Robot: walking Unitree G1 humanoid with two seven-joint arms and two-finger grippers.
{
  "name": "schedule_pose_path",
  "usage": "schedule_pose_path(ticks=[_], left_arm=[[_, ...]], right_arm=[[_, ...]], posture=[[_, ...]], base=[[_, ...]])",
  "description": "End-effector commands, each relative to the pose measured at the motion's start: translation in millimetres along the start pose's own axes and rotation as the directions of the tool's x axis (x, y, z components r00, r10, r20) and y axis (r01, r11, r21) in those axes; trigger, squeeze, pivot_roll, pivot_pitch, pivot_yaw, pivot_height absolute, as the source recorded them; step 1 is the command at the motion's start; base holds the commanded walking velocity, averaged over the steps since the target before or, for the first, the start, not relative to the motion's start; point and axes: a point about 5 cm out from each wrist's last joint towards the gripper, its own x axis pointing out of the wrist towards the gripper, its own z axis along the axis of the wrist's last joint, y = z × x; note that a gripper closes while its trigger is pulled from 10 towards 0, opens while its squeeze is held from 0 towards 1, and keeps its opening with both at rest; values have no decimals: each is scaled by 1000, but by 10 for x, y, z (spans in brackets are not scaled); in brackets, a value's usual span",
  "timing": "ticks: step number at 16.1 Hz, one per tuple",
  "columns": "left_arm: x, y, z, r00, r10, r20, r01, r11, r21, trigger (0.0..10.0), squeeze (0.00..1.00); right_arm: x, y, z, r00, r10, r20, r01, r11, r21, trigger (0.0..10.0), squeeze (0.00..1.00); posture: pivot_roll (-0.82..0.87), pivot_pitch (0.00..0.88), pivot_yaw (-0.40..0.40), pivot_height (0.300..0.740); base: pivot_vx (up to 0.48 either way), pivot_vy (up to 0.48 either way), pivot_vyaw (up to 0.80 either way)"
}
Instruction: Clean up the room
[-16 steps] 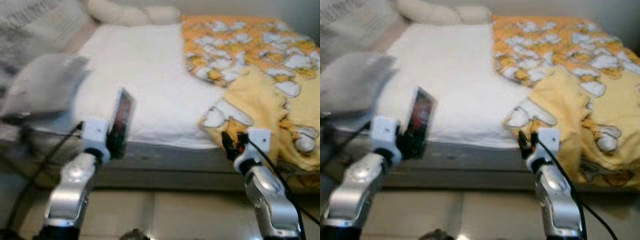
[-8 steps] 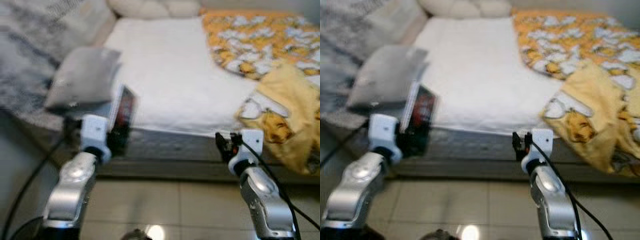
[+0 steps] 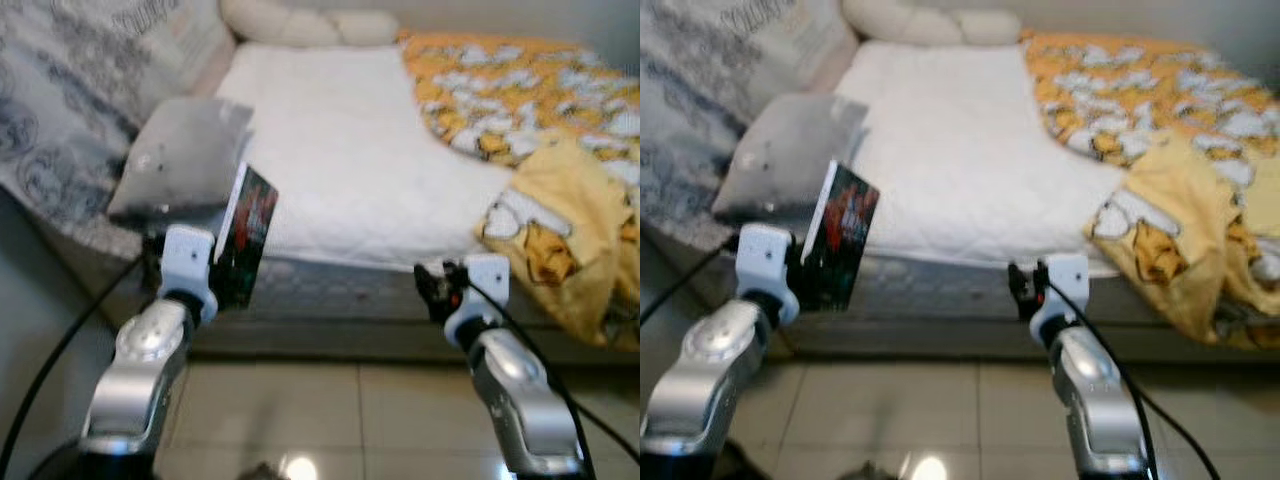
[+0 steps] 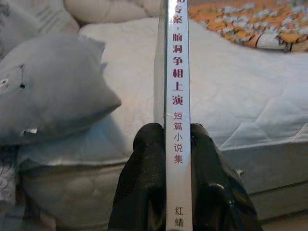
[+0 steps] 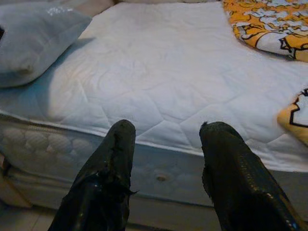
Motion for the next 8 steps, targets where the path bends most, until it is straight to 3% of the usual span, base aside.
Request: schedule_pose_path(ticks=[1,8], left_arm=[[7,-15,107,998,-9,55,8,1000,10,10000,0],[19,-33,101,998,-20,51,19,1000,17,10000,0]], right_arm=[[18,-13,53,1000,-2,14,2,1000,-15,10000,0],[22,-64,64,1000,-23,16,23,1000,15,10000,0]], posture=[[58,0,7,740],[54,0,9,740]], base=[[371,0,0],[372,0,0]])
